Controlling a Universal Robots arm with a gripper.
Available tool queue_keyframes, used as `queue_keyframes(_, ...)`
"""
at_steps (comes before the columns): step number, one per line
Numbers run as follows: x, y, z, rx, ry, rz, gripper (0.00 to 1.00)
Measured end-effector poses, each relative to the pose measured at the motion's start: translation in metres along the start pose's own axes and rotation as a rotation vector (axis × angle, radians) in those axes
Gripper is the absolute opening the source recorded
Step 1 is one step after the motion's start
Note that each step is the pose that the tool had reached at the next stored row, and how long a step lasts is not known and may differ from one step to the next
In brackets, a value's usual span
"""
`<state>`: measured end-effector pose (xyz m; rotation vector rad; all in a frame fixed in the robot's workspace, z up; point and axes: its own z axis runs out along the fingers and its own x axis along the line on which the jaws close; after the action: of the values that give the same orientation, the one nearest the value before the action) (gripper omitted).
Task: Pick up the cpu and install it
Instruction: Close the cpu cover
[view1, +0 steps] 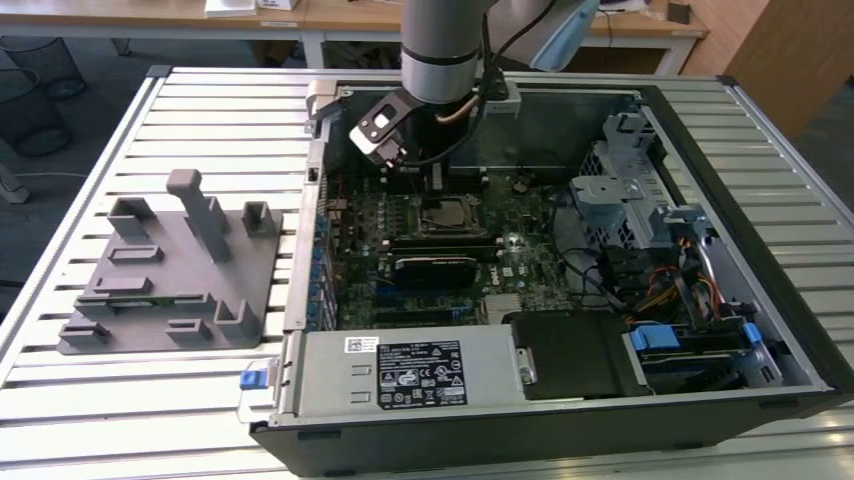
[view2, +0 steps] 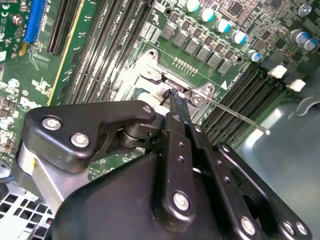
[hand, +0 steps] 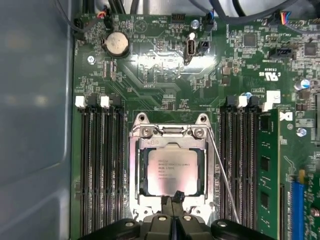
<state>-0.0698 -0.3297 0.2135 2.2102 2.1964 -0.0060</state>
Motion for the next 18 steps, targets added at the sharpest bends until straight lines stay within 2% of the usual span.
queue_keyframes(6,-0.0019,0.0006,0.0000,0.0000,-0.0002,0.000,0.11)
queue_keyframes(12,-0.0019,0.0103,0.0001,0.0000,-0.0003,0.000,0.11)
queue_keyframes(18,-0.0019,0.0121,0.0002,0.0000,-0.0002,0.000,0.11)
